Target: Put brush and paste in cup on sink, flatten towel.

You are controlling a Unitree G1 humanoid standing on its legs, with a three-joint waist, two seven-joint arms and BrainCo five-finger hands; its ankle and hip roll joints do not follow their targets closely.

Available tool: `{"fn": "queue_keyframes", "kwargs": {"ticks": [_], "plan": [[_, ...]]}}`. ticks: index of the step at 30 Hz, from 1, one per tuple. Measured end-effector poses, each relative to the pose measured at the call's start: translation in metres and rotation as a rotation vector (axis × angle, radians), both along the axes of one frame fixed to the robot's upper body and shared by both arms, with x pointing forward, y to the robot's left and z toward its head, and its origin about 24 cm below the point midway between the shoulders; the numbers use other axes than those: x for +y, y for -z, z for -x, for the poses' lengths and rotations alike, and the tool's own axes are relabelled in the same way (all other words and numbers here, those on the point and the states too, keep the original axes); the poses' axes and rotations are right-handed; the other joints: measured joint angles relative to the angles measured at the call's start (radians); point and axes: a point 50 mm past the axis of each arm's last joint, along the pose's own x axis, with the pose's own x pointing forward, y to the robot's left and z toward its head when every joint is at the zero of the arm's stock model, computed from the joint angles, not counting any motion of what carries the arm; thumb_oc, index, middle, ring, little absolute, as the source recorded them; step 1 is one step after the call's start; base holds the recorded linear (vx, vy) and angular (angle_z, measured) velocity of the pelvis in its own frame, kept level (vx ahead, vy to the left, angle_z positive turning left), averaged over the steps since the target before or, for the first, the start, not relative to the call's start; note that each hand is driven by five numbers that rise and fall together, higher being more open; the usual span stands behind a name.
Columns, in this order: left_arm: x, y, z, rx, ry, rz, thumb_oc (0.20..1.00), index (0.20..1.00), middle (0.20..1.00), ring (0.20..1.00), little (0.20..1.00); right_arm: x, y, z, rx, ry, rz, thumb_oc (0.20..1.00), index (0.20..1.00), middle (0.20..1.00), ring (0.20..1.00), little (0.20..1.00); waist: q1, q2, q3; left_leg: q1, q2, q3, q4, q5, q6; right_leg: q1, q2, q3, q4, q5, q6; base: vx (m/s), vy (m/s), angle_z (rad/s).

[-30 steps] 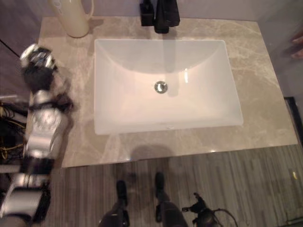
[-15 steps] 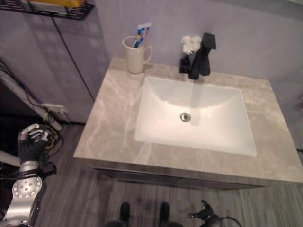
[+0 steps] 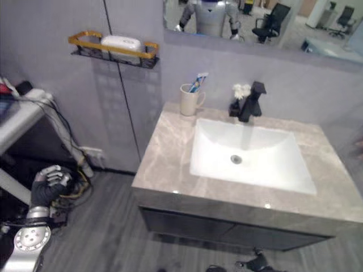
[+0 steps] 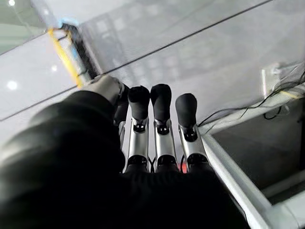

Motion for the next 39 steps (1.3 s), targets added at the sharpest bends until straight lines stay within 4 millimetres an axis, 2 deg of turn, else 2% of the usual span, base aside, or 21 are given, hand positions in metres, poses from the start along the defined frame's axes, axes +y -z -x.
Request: {"fn": "queue_keyframes", "kwargs": {"ticks": [2,3,4,5,8,9,11,13,15,16,18,19,20,22,24,26,31,32,33,35,39], "plan": [[-0.001,0.000,-0.001,0.002,0.008,0.007,0.200,0.200,0.200,0.200,0.200,0.001,0.001,0.003,0.000,0.025,-0.014,1.000,1.000,1.000,1.000,1.000,-0.015,-0.004,-0.002,-0.009,-0.010,-0.043,-0.001,0.004,-0.005,-0.011,0.083,0.051,-0.026,-0.064,-0.015,0.05,0.002,0.36],[-0.001,-0.001,-0.003,0.002,0.015,0.005,0.200,0.200,0.200,0.200,0.200,0.001,0.001,0.005,0.003,0.029,-0.014,1.000,1.000,1.000,1.000,1.000,-0.018,-0.004,-0.001,-0.013,-0.010,-0.054,-0.004,0.003,-0.005,-0.011,0.101,0.054,-0.060,-0.082,-0.027,0.07,-0.044,0.58],[-0.003,-0.003,-0.006,0.001,0.037,0.001,0.200,0.200,0.200,0.200,0.200,-0.003,0.002,0.010,0.021,0.045,-0.004,1.000,1.000,1.000,1.000,1.000,-0.026,-0.011,-0.002,-0.017,-0.020,-0.042,-0.019,0.006,-0.009,-0.013,0.077,-0.016,-0.166,-0.079,-0.015,0.10,-0.053,0.46],[-0.003,-0.003,-0.006,-0.001,0.037,0.005,0.200,0.200,0.200,0.200,0.200,-0.004,0.002,0.012,0.029,0.060,-0.001,1.000,1.000,1.000,1.000,1.000,-0.025,-0.010,-0.001,-0.016,-0.021,-0.027,-0.020,0.006,-0.009,-0.010,0.060,-0.043,-0.228,-0.070,-0.010,0.12,-0.061,0.26],[-0.001,-0.003,-0.005,-0.009,0.029,0.039,0.200,0.200,0.200,0.200,0.200,-0.004,0.004,0.017,0.053,0.063,0.002,1.000,1.000,1.000,1.000,1.000,-0.022,-0.008,0.003,0.004,-0.037,-0.019,-0.021,0.010,-0.016,-0.016,0.007,-0.044,-0.405,0.024,0.017,0.08,-0.074,-0.04],[0.001,-0.004,-0.004,-0.017,0.019,0.061,0.200,0.200,0.200,0.200,0.200,-0.003,0.004,0.018,0.067,0.058,0.004,1.000,1.000,1.000,1.000,1.000,-0.009,-0.015,0.015,0.041,-0.044,0.013,-0.041,0.015,-0.023,-0.017,-0.034,-0.067,-0.443,0.072,0.037,0.08,-0.117,-0.16],[0.002,-0.003,-0.003,-0.017,0.016,0.081,0.200,0.200,0.200,0.200,0.200,0.000,0.006,0.023,0.084,0.045,0.000,1.000,1.000,1.000,1.000,1.000,-0.011,-0.021,0.013,0.072,-0.050,0.003,-0.063,0.010,-0.020,-0.021,-0.048,-0.065,-0.403,0.088,0.030,0.15,-0.156,0.02],[0.005,-0.004,-0.002,-0.025,0.011,0.106,0.200,0.200,0.200,0.200,0.200,0.003,0.008,0.029,0.120,0.018,-0.006,1.000,1.000,1.000,1.000,1.000,-0.007,-0.040,0.007,0.110,-0.053,0.003,-0.102,0.014,-0.024,-0.007,-0.038,-0.062,-0.374,0.088,0.029,0.18,-0.142,0.03],[0.007,-0.005,-0.002,-0.026,0.011,0.133,0.200,0.200,0.200,0.200,0.200,0.003,0.010,0.036,0.153,-0.006,-0.003,1.000,1.000,1.000,1.000,1.000,-0.009,-0.049,0.000,0.140,-0.054,0.002,-0.125,0.019,-0.019,0.043,-0.018,-0.067,-0.410,0.088,0.028,0.13,-0.150,-0.04],[0.007,-0.007,-0.004,-0.037,0.017,0.155,0.200,0.200,0.200,0.200,0.200,0.003,0.010,0.041,0.175,-0.019,0.004,1.000,1.000,1.000,1.000,1.000,-0.014,-0.052,-0.003,0.158,-0.052,-0.004,-0.139,0.013,-0.029,0.078,-0.004,-0.066,-0.447,0.087,0.021,0.11,-0.130,-0.01],[0.006,-0.010,-0.008,-0.058,0.028,0.175,0.200,0.200,0.200,0.200,0.200,0.003,0.011,0.043,0.188,-0.033,0.006,1.000,1.000,1.000,1.000,1.000,-0.018,-0.050,-0.007,0.171,-0.045,-0.004,-0.152,0.010,-0.032,0.103,0.012,-0.067,-0.507,0.095,-0.023,0.06,-0.071,-0.01],[0.005,-0.010,-0.009,-0.061,0.031,0.186,0.200,0.200,0.200,0.200,0.200,0.003,0.011,0.044,0.190,-0.033,0.006,1.000,1.000,1.000,1.000,1.000,-0.027,-0.045,-0.009,0.172,-0.039,-0.004,-0.154,0.006,-0.039,0.116,0.020,-0.068,-0.529,0.090,-0.044,0.09,-0.109,-0.07],[0.003,-0.010,-0.011,-0.060,0.045,0.200,0.200,0.200,0.200,0.200,0.200,0.001,0.010,0.045,0.195,-0.031,0.011,1.000,1.000,1.000,1.000,1.000,-0.043,-0.020,-0.018,0.174,-0.013,0.002,-0.152,-0.001,-0.058,0.143,0.050,-0.069,-0.567,0.103,-0.071,0.10,-0.128,-0.08],[0.000,-0.014,-0.018,-0.082,0.063,0.221,0.200,0.200,0.200,0.200,0.200,-0.001,0.011,0.050,0.215,-0.026,0.016,1.000,1.000,1.000,1.000,1.000,-0.050,0.002,-0.026,0.174,0.006,0.005,-0.151,-0.010,-0.077,0.153,0.071,-0.068,-0.583,0.104,-0.079,0.08,-0.102,-0.10],[-0.008,-0.029,-0.036,-0.136,0.117,0.244,0.200,0.200,0.200,0.200,0.200,-0.007,0.009,0.052,0.238,-0.028,0.031,1.000,1.000,1.000,1.000,1.000,-0.072,0.044,-0.032,0.174,0.029,0.009,-0.155,-0.014,-0.087,0.154,0.096,-0.065,-0.596,0.095,-0.098,0.08,-0.063,-0.15],[-0.018,-0.039,-0.051,-0.173,0.170,0.259,0.200,0.200,0.200,0.200,0.200,-0.012,0.008,0.050,0.235,-0.028,0.040,1.000,1.000,1.000,1.000,1.000,-0.092,0.062,-0.036,0.172,0.041,0.021,-0.160,-0.020,-0.101,0.154,0.109,-0.062,-0.611,0.094,-0.109,0.06,-0.048,-0.12],[-0.042,-0.057,-0.075,-0.240,0.270,0.316,0.200,0.200,0.200,0.200,0.200,-0.012,0.007,0.042,0.216,-0.035,0.042,1.000,1.000,1.000,1.000,1.000,-0.123,0.083,-0.031,0.138,0.051,0.033,-0.168,-0.022,-0.105,0.117,0.122,-0.059,-0.625,0.102,-0.124,0.02,-0.017,-0.05],[-0.051,-0.062,-0.082,-0.282,0.283,0.374,0.200,0.200,0.200,0.200,0.200,-0.013,0.006,0.039,0.205,-0.040,0.045,1.000,1.000,1.000,1.000,1.000,-0.140,0.094,-0.029,0.118,0.051,0.037,-0.169,-0.022,-0.105,0.095,0.123,-0.055,-0.626,0.106,-0.128,0.02,-0.029,-0.07],[-0.063,-0.061,-0.091,-0.318,0.269,0.473,0.200,0.200,0.200,0.200,0.200,-0.012,0.006,0.036,0.202,-0.048,0.046,1.000,1.000,1.000,1.000,1.000,-0.146,0.108,-0.025,0.104,0.051,0.041,-0.169,-0.022,-0.105,0.080,0.123,-0.054,-0.632,0.108,-0.128,0.02,-0.026,-0.09],[-0.072,-0.061,-0.103,-0.299,0.271,0.484,0.200,0.200,0.200,0.200,0.200,-0.012,0.005,0.031,0.190,-0.071,0.053,1.000,1.000,1.000,1.000,1.000,-0.152,0.117,-0.024,0.081,0.050,0.065,-0.169,-0.019,-0.110,0.047,0.128,-0.033,-0.633,0.119,-0.135,0.02,-0.011,-0.23],[-0.074,-0.067,-0.111,-0.316,0.256,0.484,0.200,0.200,0.200,0.200,0.200,-0.016,0.002,0.017,0.148,-0.077,0.078,1.000,1.000,1.000,1.000,1.000,-0.170,0.129,-0.022,0.053,0.054,0.091,-0.169,-0.014,-0.118,0.009,0.139,-0.010,-0.631,0.134,-0.148,0.00,-0.009,-0.22]]}}
